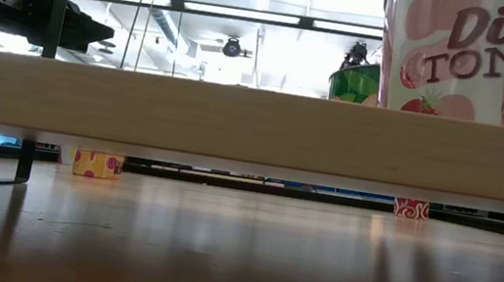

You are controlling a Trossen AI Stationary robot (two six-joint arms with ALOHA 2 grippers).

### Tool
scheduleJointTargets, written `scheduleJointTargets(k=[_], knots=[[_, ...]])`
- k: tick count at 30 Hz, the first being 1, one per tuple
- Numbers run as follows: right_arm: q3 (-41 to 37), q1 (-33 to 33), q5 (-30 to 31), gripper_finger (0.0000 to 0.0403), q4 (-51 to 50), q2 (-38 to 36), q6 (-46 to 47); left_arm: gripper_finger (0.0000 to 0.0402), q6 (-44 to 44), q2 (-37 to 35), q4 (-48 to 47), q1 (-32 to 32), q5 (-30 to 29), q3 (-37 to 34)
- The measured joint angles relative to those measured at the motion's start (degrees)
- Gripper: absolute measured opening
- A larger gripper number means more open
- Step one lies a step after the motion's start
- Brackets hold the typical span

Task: Pick and place cans onto a shelf
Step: Put the canned spaghetti sauce on the shelf

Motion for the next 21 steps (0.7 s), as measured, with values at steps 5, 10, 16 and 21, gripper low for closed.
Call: scheduleJointTargets(k=[5, 10, 16, 21], knots=[[0.00, -0.70, 1.28, 0.0348, -0.03, 1.98, -0.11, 0.0011, 0.01, 0.00, 0.00, 0.00, 0.02, 0.00], [0.00, -0.67, 3.49, 0.0348, 0.24, 3.08, 0.72, 0.0011, 0.01, 0.00, 0.00, 0.00, 0.02, 0.00], [0.00, 0.24, 4.12, 0.0348, -0.65, 0.27, -0.04, 0.0011, -0.01, 0.01, 0.00, -0.01, 0.00, 0.00], [-0.32, 0.68, 7.32, 0.0348, -3.73, -0.31, 2.75, 0.0011, 0.00, 0.01, 0.00, -0.01, 0.00, 0.00]])
